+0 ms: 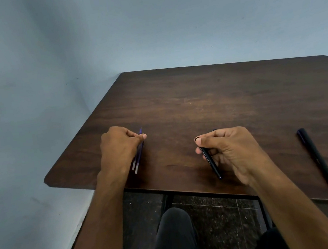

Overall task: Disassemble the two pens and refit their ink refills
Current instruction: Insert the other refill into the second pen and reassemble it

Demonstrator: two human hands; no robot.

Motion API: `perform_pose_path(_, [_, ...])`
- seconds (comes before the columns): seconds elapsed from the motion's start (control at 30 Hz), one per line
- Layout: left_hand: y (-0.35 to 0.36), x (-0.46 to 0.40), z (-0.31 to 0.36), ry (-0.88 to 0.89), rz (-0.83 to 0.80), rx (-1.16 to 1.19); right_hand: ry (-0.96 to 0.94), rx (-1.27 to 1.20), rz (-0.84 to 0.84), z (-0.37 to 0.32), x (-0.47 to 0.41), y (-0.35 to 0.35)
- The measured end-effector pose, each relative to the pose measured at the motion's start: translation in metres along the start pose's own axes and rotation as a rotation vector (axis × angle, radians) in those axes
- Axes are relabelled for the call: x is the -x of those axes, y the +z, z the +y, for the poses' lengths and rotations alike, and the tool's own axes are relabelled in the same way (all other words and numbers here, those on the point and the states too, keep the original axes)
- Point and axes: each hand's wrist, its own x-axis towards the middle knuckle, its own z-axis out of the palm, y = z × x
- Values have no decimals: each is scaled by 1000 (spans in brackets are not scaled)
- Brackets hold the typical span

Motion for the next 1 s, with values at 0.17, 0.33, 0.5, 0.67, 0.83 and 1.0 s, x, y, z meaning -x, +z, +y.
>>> perform_pose_path(0.17, [8, 0, -7, -36, -26, -21, 18, 10, 19, 1, -3, 3])
perform_pose_path(0.33, [12, -1, -9, -61, -20, -31, 31, 27, 6, 3, -7, 9])
perform_pose_path(0.5, [11, 2, -13, -52, 8, -13, 23, -4, 8, 6, -11, 19])
perform_pose_path(0.67, [12, 2, -16, -42, 3, -18, 6, -12, 21, 10, -8, 28])
perform_pose_path(0.83, [16, 2, -13, -53, -32, -29, -55, -21, 54, 12, -9, 23])
perform_pose_path(1.0, [6, 11, -14, 28, 42, 2, -69, -57, 65, 15, -10, 23])
